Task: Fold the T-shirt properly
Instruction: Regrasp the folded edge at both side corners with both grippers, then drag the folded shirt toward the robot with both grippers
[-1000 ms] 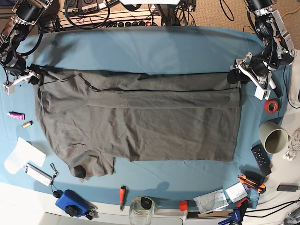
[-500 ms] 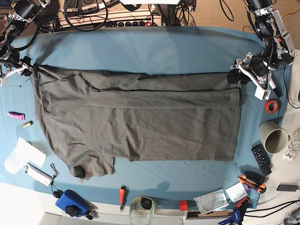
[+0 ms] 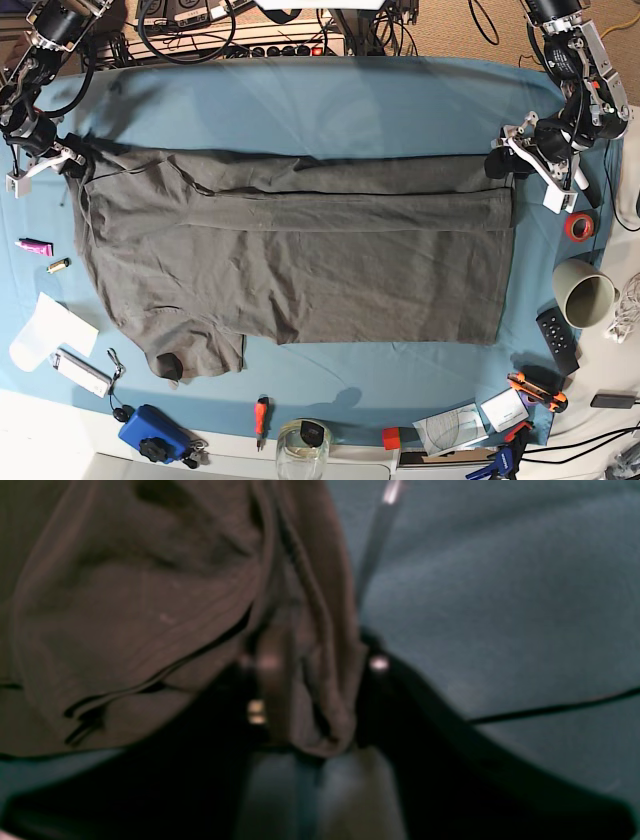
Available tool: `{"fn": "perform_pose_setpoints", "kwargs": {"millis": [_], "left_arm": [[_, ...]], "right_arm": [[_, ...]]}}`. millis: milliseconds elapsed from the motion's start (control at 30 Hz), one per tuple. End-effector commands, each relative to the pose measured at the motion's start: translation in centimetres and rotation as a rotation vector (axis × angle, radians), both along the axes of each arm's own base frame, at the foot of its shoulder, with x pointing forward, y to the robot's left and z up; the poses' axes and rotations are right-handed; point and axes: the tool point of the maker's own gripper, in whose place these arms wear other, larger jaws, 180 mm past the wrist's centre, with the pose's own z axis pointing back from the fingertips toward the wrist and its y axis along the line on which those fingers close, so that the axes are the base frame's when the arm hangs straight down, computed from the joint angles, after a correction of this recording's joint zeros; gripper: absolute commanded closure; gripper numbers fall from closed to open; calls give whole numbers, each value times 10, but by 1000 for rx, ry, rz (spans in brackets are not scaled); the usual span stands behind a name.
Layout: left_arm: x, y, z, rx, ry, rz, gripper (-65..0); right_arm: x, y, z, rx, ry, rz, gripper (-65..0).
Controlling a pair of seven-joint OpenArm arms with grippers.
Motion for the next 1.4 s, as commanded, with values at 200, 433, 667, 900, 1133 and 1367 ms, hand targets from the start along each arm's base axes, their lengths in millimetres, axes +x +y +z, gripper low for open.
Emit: {"fn": "perform_pose_setpoints", "kwargs": {"millis": [200, 433, 667, 900, 1133, 1367], "left_arm": [[5, 3, 7, 10, -27, -2, 0], [5, 8, 8, 24, -28, -6, 0], [5, 18, 11, 52, -24, -10, 0], [-1, 13, 8, 36, 10, -31, 0], [-5, 13, 5, 40, 35, -43, 0], [-10, 25, 15, 85, 17, -31, 0]], "right_arm": [[-5, -4, 0, -23, 36, 15, 0], [-3, -9, 5, -36, 22, 11, 0], [-7, -18, 17, -23, -35, 3, 0], [-14, -21, 22, -8, -39, 4, 0], [-16, -20, 21, -5, -28, 9, 0], [-15, -19, 29, -19, -46, 22, 0]]}}
